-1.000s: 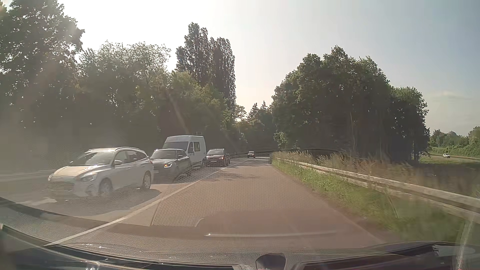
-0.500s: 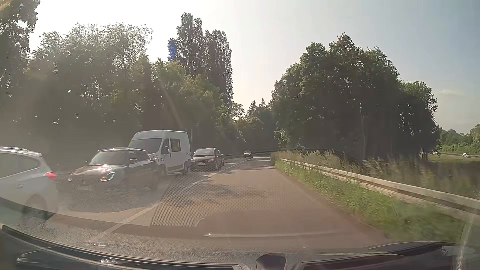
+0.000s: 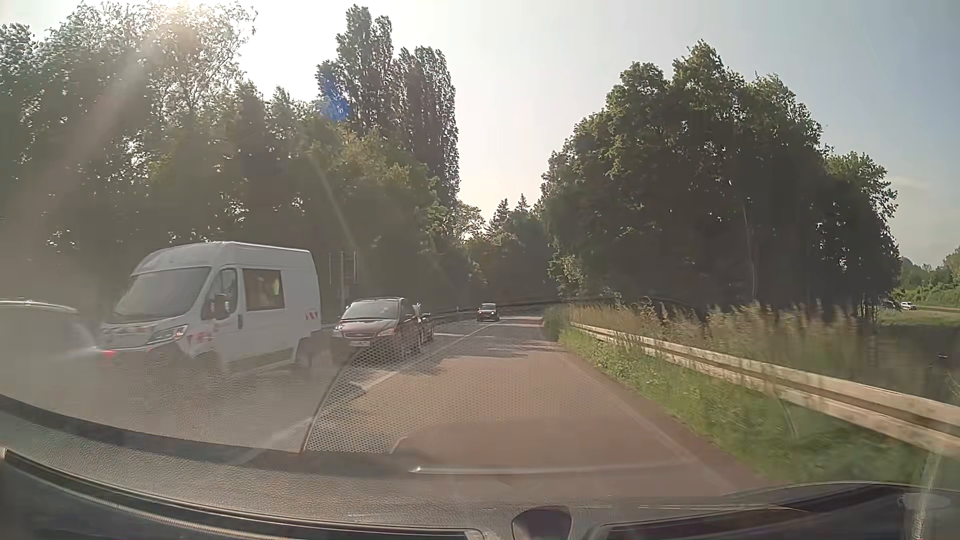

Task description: Follow the waypoints while adhering to traffic rules and regulations

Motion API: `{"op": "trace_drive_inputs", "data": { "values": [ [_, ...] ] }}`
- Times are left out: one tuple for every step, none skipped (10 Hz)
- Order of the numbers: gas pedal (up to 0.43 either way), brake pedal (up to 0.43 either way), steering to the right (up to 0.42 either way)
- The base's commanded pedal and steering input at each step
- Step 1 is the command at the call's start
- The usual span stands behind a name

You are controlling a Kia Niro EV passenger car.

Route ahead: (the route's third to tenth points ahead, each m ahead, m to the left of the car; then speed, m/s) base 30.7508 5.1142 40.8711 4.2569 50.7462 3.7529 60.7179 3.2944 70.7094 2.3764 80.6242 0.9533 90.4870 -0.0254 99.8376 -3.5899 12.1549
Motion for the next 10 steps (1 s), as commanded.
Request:
{"op": "trace_drive_inputs", "data": {
  "values": [
    [0.047, 0.0, 0.005],
    [0.039, 0.0, 0.006],
    [0.02, 0.0, 0.007],
    [0.0, 0.0, 0.007],
    [0.0, 0.0, 0.006],
    [0.0, 0.0, 0.004],
    [0.0, 0.0, 0.004],
    [0.0, 0.0, 0.004],
    [0.0, 0.0, 0.006],
    [0.0, 0.0, 0.007]
  ]
}}
